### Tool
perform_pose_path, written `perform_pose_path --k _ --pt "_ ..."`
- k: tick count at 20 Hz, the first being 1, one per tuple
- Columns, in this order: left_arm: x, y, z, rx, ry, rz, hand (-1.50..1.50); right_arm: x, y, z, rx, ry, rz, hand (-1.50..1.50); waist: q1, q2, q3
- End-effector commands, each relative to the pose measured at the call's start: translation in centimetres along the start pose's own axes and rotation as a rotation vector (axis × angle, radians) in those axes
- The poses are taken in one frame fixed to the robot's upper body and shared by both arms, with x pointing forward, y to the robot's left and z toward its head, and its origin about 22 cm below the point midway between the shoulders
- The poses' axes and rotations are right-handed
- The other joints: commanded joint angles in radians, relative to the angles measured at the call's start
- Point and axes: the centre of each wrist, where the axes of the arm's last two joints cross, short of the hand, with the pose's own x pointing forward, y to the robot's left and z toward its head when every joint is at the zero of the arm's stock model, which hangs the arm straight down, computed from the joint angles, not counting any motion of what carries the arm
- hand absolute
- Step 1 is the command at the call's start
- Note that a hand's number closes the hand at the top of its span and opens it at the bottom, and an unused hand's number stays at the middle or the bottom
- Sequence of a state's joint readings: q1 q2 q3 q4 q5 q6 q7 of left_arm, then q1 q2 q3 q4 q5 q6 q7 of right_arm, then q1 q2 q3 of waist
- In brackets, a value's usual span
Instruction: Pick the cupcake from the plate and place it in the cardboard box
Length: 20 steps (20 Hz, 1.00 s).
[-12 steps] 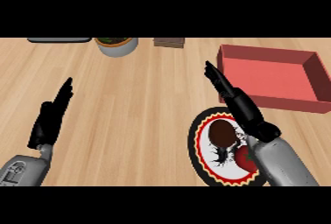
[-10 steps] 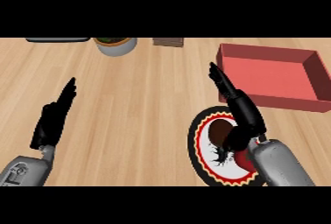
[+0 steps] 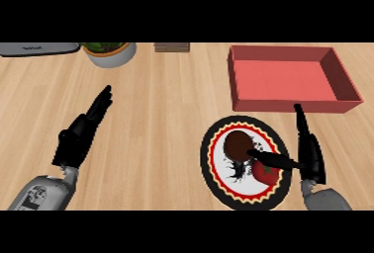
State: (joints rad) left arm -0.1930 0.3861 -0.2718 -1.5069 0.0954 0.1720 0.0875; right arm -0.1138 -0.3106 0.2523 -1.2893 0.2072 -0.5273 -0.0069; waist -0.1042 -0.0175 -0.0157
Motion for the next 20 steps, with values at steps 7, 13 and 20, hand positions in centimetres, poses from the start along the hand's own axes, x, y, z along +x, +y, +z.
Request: perform_pose_path --k 7,13,20 --pt "0.5 -1.3 0.2 -0.106 -0.036 0.037 0.0 -3.2 -0.2 4.8 -0.156 0.029 0.518 -1.5 0.04 -0.003 -0.004" --pt "1.2 -2.0 -0.1 -0.12 -0.054 0.031 0.0 1.4 2.4 6.5 -0.026 0.154 0.559 -1.5 0.055 -0.002 -0.001" --pt "1.1 -3.0 -0.1 -0.154 -0.063 0.055 0.0 11.6 4.0 7.9 0.045 0.313 0.567 -1.5 0.081 0.005 0.007"
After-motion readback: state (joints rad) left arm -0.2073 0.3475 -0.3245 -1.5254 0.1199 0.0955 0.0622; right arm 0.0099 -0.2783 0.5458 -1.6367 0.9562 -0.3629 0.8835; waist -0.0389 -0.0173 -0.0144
